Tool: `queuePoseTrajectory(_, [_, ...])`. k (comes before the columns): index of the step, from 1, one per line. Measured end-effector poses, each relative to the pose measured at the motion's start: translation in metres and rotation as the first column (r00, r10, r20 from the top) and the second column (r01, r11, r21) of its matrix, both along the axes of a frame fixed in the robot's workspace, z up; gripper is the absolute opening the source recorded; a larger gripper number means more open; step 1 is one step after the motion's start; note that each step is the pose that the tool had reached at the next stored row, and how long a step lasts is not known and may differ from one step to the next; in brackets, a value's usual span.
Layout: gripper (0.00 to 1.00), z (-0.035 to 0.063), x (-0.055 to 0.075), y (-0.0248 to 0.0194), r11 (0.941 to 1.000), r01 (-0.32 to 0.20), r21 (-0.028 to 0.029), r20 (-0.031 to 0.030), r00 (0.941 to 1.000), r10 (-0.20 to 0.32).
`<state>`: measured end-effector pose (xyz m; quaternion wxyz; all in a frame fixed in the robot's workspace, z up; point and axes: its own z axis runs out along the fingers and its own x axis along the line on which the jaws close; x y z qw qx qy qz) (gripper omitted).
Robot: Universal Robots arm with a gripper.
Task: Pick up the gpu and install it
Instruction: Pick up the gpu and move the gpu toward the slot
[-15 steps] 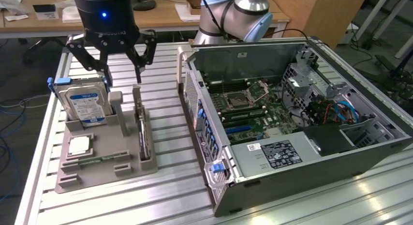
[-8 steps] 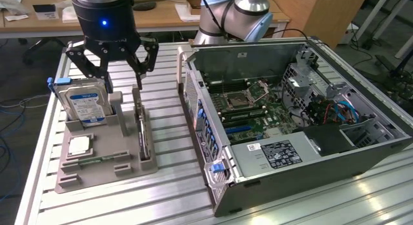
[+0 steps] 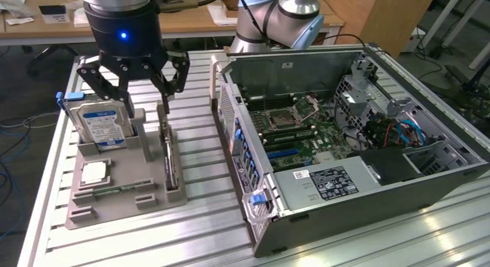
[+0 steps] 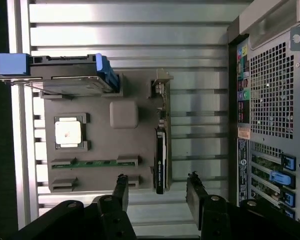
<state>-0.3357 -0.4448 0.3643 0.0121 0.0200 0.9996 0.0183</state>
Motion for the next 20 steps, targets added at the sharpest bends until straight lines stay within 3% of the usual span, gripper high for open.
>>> queuePoseTrajectory(4, [0.59,-0.0068,0.005,-0.0002,1.0000,0.000,-0.0001,-0.0063,1.0000,0.000])
queuePoseTrajectory(11, [0.59,-0.0195,0.011,0.0001,1.0000,0.000,-0.0001,-0.0097,1.0000,0.000])
queuePoseTrajectory(20, [0.59,-0.0357,0.015,0.0041,1.0000,-0.001,-0.0002,-0.0136,0.9999,0.001])
